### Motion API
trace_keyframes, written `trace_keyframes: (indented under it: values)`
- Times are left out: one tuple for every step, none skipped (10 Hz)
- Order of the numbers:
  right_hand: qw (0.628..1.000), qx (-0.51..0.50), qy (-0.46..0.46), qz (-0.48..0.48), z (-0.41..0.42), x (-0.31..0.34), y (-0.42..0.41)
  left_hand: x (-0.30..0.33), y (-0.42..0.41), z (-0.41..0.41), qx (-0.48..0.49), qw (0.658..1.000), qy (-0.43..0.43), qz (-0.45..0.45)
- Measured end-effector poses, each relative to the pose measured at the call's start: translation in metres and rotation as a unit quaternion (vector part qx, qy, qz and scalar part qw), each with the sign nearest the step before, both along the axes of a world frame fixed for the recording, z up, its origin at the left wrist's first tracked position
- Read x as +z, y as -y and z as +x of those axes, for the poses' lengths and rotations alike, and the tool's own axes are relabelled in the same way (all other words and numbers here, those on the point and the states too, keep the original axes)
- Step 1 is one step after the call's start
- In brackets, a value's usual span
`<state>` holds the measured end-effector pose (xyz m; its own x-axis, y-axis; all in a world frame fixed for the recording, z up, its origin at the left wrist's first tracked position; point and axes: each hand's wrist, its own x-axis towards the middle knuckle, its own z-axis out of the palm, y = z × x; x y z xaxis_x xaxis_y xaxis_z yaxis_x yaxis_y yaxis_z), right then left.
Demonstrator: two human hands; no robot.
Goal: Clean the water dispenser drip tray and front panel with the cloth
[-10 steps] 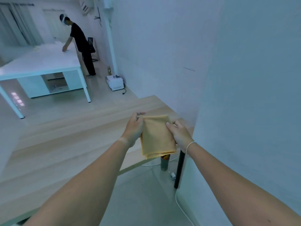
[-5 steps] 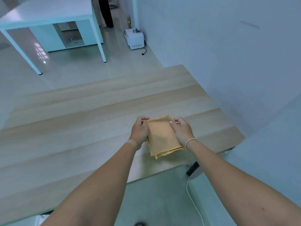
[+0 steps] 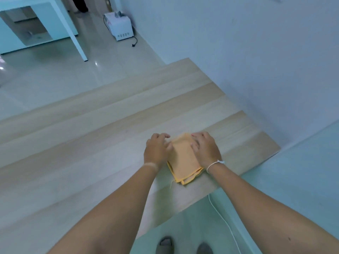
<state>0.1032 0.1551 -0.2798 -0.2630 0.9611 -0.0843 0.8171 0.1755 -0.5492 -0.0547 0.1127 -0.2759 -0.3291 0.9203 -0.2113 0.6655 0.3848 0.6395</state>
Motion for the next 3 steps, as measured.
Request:
trace_keyframes:
  values:
    - [0.997,0.043,0.07,-0.007,0.0018,-0.0019,0.0044,0.0022,-0.0064,-0.0003,-0.073,0.993,-0.095,-0.008]
    - [0.991,0.054,0.118,-0.018,0.0045,-0.0042,0.0057,-0.0019,-0.0105,-0.0011,-0.132,0.982,-0.127,-0.047]
    - [0.993,0.036,0.11,-0.007,0.0074,0.005,0.0044,0.0018,-0.0129,-0.0033,-0.144,0.978,-0.149,-0.039]
